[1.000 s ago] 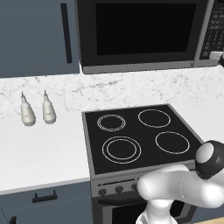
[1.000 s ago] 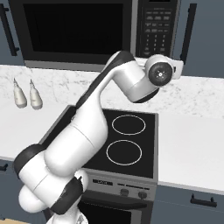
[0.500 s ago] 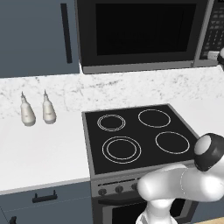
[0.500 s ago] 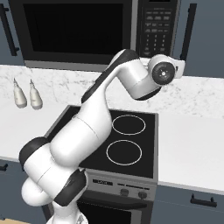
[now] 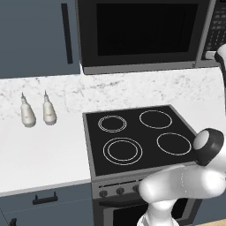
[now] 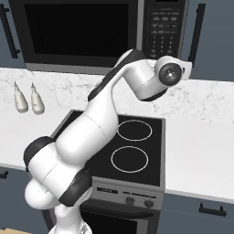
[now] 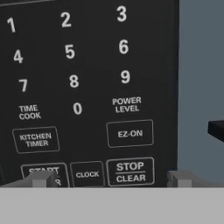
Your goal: Open the microwave, place the bowl with waffle inside the microwave, then close the microwave door and turn it on.
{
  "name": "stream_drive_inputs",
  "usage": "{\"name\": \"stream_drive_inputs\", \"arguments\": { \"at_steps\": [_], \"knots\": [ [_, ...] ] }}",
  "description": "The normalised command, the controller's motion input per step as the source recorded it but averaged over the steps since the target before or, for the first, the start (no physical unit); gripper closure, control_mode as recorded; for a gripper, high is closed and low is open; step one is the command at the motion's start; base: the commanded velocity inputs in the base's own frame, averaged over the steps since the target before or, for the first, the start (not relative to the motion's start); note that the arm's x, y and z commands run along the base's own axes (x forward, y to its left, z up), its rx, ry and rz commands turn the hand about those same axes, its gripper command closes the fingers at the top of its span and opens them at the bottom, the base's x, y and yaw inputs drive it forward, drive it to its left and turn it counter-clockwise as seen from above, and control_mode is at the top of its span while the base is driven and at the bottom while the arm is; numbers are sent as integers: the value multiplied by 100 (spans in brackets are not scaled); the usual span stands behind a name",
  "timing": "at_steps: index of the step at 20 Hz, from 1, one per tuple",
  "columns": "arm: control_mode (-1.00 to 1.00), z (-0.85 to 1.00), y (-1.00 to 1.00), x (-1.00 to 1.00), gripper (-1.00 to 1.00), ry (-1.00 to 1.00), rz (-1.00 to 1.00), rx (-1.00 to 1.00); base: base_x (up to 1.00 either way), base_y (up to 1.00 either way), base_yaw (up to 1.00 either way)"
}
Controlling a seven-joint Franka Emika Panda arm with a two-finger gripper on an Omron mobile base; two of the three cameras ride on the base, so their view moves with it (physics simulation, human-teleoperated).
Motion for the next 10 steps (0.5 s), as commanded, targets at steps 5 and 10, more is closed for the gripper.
{"name": "stream_drive_inputs", "arguments": {
  "at_steps": [5, 10],
  "knots": [
    [-100, -8, 0, 14, -100, 0, 0, 0, 0, 0, 0],
    [-100, -3, 0, 15, -100, 0, -1, 0, 0, 0, 0]
  ]
}}
